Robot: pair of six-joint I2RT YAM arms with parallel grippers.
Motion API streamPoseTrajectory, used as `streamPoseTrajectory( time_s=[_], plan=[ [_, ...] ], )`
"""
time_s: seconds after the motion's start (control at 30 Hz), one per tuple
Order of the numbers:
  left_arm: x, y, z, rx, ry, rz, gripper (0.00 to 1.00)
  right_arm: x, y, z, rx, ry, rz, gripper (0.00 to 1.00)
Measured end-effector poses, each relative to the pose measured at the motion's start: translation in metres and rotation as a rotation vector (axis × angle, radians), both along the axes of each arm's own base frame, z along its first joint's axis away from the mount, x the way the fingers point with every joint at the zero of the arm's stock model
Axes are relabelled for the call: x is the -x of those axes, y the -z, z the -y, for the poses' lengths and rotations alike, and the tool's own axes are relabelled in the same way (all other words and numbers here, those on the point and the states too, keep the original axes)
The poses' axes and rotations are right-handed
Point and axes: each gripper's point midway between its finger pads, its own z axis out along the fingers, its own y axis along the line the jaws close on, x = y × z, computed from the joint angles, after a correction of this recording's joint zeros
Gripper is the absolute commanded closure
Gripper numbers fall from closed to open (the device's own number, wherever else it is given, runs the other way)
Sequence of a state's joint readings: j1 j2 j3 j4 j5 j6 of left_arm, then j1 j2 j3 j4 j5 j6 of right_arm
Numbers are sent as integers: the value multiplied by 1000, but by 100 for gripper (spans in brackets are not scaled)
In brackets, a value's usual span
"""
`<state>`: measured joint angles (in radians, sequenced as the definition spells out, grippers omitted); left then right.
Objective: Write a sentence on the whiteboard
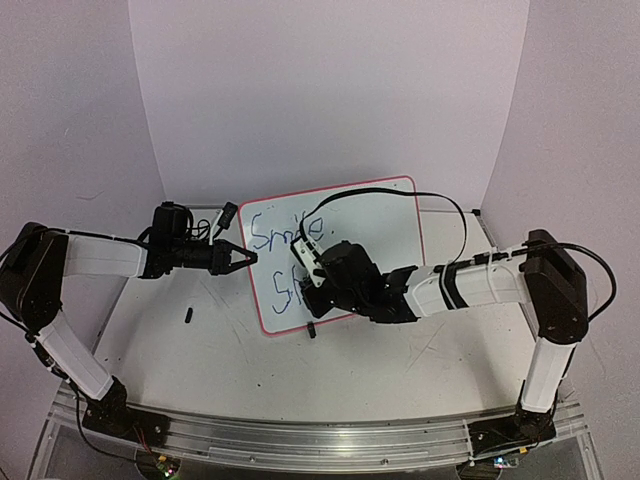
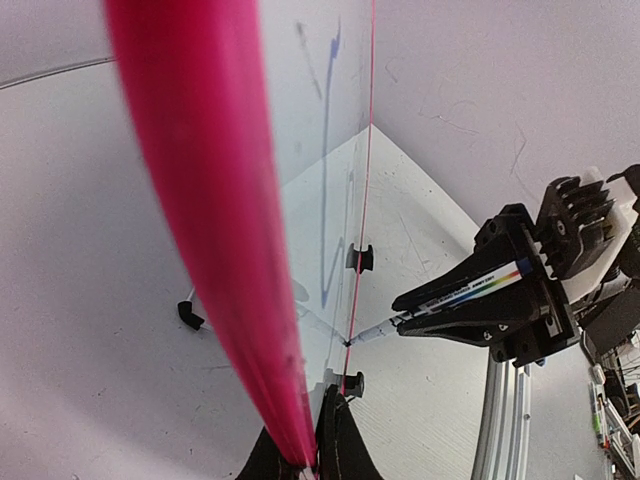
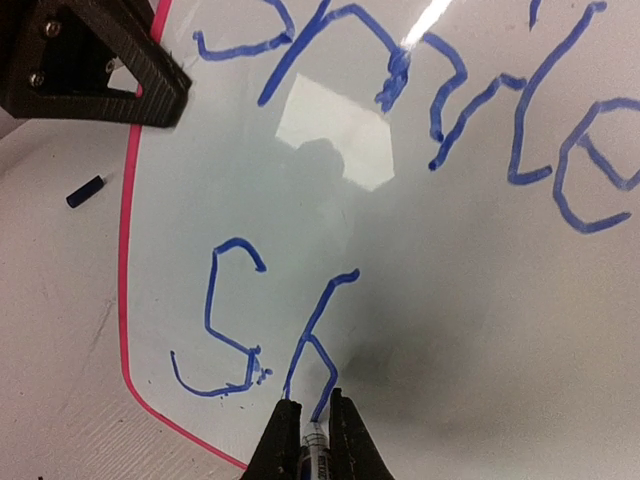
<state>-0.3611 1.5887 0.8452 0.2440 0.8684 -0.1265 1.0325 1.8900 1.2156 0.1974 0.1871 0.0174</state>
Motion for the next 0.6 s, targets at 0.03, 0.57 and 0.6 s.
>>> streamPoseTrajectory(
  time_s=[0.03, 0.57, 0.6],
  plan=[
    [0, 0, 0, 0, 0, 0, 100, 2, 4, 1, 1, 1, -11, 100],
    [0, 0, 0, 0, 2, 1, 100, 12, -36, 13, -81, 2, -6, 100],
    [0, 0, 0, 1, 2, 1, 100, 10, -56, 16, -116, 5, 20, 100]
  ],
)
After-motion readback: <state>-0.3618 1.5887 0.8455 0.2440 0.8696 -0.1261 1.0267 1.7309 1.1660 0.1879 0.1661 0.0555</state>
